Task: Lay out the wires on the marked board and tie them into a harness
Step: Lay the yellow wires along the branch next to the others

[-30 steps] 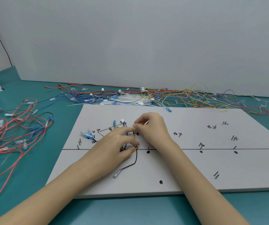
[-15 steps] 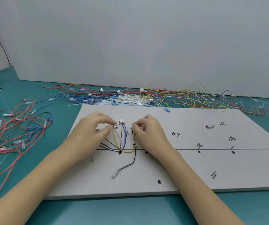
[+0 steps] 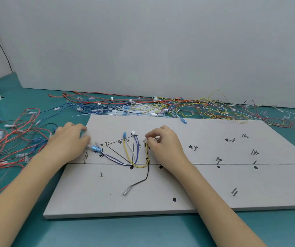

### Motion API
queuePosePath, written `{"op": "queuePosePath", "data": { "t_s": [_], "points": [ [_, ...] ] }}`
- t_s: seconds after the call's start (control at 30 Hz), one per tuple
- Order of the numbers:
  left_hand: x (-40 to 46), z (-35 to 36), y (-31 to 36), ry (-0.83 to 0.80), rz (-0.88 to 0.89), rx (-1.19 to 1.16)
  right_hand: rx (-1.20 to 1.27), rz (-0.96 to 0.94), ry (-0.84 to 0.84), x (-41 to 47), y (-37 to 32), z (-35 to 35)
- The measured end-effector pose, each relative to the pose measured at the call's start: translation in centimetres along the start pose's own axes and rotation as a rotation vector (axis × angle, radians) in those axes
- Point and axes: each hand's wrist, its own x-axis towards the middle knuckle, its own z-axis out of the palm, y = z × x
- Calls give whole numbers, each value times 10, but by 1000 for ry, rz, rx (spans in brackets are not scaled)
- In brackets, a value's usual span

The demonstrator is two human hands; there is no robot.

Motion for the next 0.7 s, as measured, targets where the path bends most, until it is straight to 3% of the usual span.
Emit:
{"op": "queuePosePath", "data": {
  "t_s": [0.37,0.47,0.57,0.7],
  "points": [
    [1,3,9,78,110,-74,-11,-5,-18,-2,2,2],
    [7,-1,23,6,102,8,-5,0,-30,-2,4,2],
    [31,-4,36,-90,66,127,-10,-6,-34,-2,4,2],
    [86,1,34,0,84,46,-21,-9,-41,-3,4,2]
  ]
}}
